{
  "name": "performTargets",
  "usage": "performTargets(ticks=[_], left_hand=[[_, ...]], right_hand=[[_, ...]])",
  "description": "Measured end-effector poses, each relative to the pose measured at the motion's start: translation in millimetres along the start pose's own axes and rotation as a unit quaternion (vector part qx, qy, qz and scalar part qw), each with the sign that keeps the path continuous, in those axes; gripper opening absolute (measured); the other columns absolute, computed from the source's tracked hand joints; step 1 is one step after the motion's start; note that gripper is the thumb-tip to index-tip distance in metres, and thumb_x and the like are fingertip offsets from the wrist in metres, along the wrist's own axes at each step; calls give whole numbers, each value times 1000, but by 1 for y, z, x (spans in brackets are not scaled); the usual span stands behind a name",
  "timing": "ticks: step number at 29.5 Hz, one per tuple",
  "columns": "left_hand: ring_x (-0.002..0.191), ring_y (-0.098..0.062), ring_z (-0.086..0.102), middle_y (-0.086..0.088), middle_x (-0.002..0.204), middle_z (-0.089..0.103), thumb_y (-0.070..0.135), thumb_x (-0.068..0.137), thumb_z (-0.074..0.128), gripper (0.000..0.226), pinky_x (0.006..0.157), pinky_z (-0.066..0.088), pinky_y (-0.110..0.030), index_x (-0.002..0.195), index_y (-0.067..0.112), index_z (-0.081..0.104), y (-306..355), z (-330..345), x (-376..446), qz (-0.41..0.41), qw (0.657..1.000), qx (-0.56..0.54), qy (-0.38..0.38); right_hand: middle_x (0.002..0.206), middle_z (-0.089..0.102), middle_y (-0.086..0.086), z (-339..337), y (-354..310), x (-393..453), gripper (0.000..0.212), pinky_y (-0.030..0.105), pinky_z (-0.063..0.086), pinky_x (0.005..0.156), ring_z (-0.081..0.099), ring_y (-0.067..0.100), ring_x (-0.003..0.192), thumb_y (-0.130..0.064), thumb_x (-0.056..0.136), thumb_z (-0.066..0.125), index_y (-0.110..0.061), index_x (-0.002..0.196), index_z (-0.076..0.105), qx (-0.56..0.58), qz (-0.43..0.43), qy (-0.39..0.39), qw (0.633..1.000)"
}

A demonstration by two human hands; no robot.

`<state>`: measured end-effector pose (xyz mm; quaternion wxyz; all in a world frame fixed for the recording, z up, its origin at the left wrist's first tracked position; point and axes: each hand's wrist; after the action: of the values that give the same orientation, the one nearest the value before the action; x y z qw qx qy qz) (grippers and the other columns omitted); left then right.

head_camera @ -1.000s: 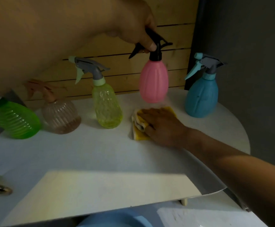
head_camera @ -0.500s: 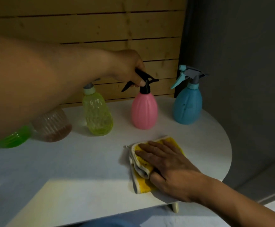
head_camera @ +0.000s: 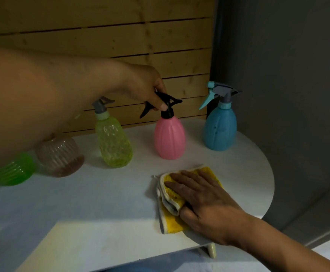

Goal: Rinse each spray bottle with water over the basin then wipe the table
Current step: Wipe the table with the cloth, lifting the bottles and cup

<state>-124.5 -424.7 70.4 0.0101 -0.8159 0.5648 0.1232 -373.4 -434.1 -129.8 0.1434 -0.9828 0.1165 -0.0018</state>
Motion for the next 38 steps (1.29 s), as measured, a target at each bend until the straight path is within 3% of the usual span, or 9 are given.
performTargets(ticks=[3,6,8,11,14,18,24,31,38], left_hand=[[134,-14,49,14,143,51,71,79,69,88,111,38,-30,152,28,45,18,-12,-1,-16,999,19,39],[139,-14,45,2,156,45,68,81,70,98,106,35,-23,160,27,29,45,-15,11,43,989,-73,118],[144,-16,41,-1,162,38,62,84,72,98,108,34,-23,161,27,23,70,-8,26,88,990,-56,98],[141,-20,43,-3,160,39,60,89,68,89,110,38,-28,159,21,29,95,8,51,113,992,18,61],[112,-23,62,-7,126,65,46,95,68,51,92,52,-37,132,12,63,106,19,78,139,987,40,71],[99,-18,67,-1,103,71,30,96,71,20,89,56,-35,111,17,73,100,24,90,158,981,-8,112],[78,-3,63,10,87,66,25,99,67,11,69,49,-16,109,21,70,103,-1,82,162,970,-71,164],[87,-7,66,6,94,67,25,100,65,23,77,54,-19,121,15,70,110,-20,82,164,962,-81,205],[84,-7,67,2,95,71,26,98,68,14,77,54,-23,110,19,72,108,3,93,162,968,-83,175]], right_hand=[[167,4,-25,-4,12,-10,69,28,-13,124,-4,-3,153,-56,90,19,-47,158,12,10,9,-16,1000],[167,4,-26,-10,23,-18,74,31,-8,126,-6,-5,152,-59,85,12,-48,158,11,20,15,-21,999],[167,5,-26,-12,34,-24,74,30,-8,126,-5,-5,152,-59,84,12,-48,158,13,24,26,-16,999],[166,6,-26,-17,47,-28,75,27,-10,125,-5,-6,152,-60,83,12,-48,158,14,26,39,-9,999],[167,8,-24,-19,60,-28,77,32,-5,127,-2,-3,153,-62,82,13,-47,158,14,33,53,-6,998],[167,10,-21,-20,72,-21,83,33,-4,127,1,2,154,-63,78,9,-46,158,15,33,66,-3,997],[168,15,-15,-30,114,25,65,34,0,125,9,9,155,-55,96,22,-41,159,19,-3,99,15,995],[168,20,-10,-44,145,112,51,36,6,126,16,17,155,-38,107,36,-38,157,29,6,101,3,995],[164,13,-25,-43,110,-1,60,34,-9,126,3,-1,153,-47,96,32,-47,155,25,52,89,-30,994]])
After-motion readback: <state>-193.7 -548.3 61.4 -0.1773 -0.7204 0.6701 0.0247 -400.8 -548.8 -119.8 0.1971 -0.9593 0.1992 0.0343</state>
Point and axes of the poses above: each hand's wrist, its own x-axis towards the middle knuckle, its own z-axis out of the palm, y = z × x
